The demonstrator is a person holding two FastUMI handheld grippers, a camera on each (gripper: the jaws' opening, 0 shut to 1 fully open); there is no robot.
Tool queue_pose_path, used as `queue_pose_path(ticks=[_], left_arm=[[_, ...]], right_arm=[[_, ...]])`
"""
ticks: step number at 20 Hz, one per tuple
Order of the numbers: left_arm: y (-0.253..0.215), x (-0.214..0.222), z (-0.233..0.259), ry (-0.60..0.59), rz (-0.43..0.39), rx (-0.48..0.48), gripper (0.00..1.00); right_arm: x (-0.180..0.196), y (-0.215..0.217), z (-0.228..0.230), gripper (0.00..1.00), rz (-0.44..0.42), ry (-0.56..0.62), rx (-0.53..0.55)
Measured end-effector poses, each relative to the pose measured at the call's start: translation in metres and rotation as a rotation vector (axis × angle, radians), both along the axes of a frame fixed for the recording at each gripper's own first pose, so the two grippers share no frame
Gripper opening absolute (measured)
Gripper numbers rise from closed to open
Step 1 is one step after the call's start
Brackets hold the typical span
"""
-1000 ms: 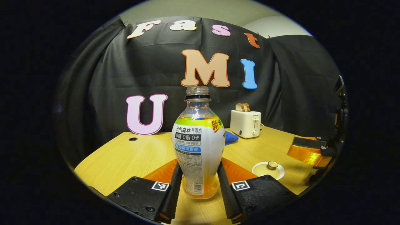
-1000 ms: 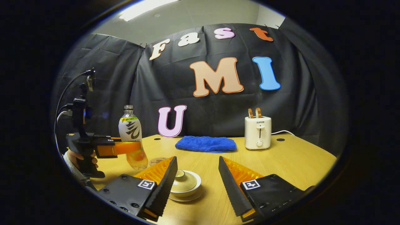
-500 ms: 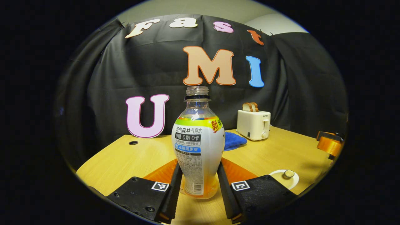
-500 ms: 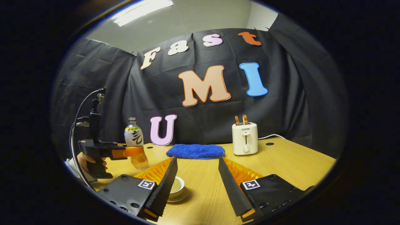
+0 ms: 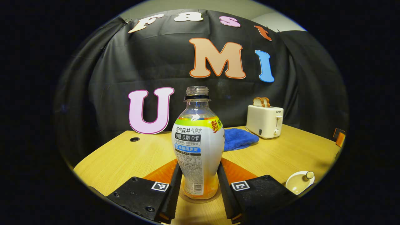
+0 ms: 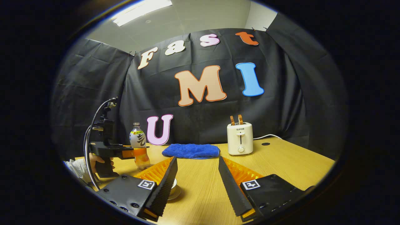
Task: Open the teacup lid with one hand, grasp the water bottle and pour water into the teacup with the other hand; after pouring, place the water bottle on the coaster and then close the teacup lid.
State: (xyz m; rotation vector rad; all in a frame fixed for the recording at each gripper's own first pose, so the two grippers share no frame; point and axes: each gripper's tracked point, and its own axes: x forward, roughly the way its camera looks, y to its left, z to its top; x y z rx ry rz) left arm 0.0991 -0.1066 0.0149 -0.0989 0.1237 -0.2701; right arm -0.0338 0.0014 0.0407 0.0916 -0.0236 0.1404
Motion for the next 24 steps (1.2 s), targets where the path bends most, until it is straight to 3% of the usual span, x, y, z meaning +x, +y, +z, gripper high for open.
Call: queue_pose_path(ticks=[9,15,18,19,20,24], left_arm=[[-0.005,0.001,-0.008,0.023,-0.001,-0.036,0.59],[-0.005,-0.003,-0.017,0.051,0.019,-0.058,0.7],[0.005,-0.012,-0.017,0.059,0.055,-0.058,0.89],[0.009,-0.019,-0.017,0.052,0.069,-0.055,0.92],[0.013,-0.026,-0.013,0.037,0.083,-0.05,0.96],[0.026,-0.063,0.004,-0.051,0.111,-0.05,0.95]], right_arm=[[0.002,0.0,-0.006,0.87,0.0,0.02,-0.003],[0.001,0.004,-0.004,0.87,0.006,0.016,-0.004],[0.0,0.005,-0.003,0.87,0.004,0.007,-0.003],[0.0,0.005,-0.005,0.82,0.003,0.005,-0.001],[0.0,0.005,-0.006,0.87,0.0,0.005,-0.001],[-0.006,0.012,-0.015,0.87,0.002,0.004,-0.001]])
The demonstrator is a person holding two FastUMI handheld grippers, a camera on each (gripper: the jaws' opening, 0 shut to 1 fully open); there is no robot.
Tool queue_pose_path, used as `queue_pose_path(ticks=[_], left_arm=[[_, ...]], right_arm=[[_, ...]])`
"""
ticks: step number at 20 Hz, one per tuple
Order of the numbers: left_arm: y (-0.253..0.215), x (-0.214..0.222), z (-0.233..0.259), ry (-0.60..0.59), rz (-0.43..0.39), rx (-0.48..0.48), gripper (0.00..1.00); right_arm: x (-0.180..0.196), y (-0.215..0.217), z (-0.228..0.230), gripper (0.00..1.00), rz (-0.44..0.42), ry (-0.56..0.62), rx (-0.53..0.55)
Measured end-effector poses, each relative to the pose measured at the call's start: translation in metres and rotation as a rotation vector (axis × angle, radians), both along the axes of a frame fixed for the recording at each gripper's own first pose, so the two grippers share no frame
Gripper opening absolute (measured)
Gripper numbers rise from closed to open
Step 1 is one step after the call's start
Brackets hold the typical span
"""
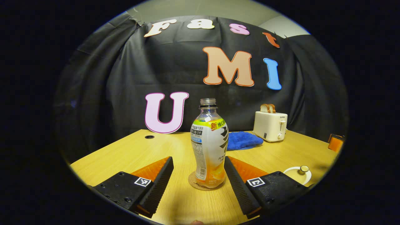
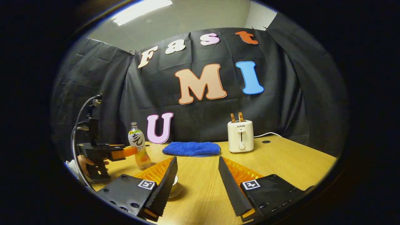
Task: Open the teacup lid with one hand, grasp the water bottle and pour water into the teacup with the other hand; after pouring, place the water bottle on the coaster and then close the teacup lid.
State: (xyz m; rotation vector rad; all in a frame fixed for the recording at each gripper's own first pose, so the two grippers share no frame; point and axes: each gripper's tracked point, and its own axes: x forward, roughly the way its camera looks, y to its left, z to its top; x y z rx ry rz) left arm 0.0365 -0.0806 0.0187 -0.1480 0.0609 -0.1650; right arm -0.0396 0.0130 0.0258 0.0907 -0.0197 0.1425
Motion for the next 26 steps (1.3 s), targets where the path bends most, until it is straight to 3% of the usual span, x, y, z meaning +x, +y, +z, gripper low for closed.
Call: queue_pose_path(ticks=[3,4,7,13,16,26], left_arm=[[0.0,-0.021,-0.009,0.009,-0.017,-0.009,0.95],[-0.001,-0.027,-0.013,0.019,-0.022,-0.014,0.95],[-0.001,-0.043,-0.026,0.061,-0.021,-0.026,0.95],[0.009,-0.068,-0.016,-0.023,0.028,0.007,0.96],[0.01,-0.073,-0.003,-0.089,0.054,0.045,0.95],[0.011,-0.073,-0.007,-0.076,0.071,0.033,0.95]], right_arm=[[-0.004,0.005,-0.01,0.83,0.003,0.005,-0.007],[-0.005,0.007,-0.011,0.87,0.0,0.004,-0.013],[-0.009,0.01,-0.017,0.85,-0.01,0.004,-0.021],[-0.013,0.007,-0.016,0.87,-0.047,-0.017,-0.029],[-0.012,0.006,-0.018,0.85,-0.064,-0.021,-0.04],[-0.009,0.008,-0.025,0.86,-0.095,0.007,-0.092]])
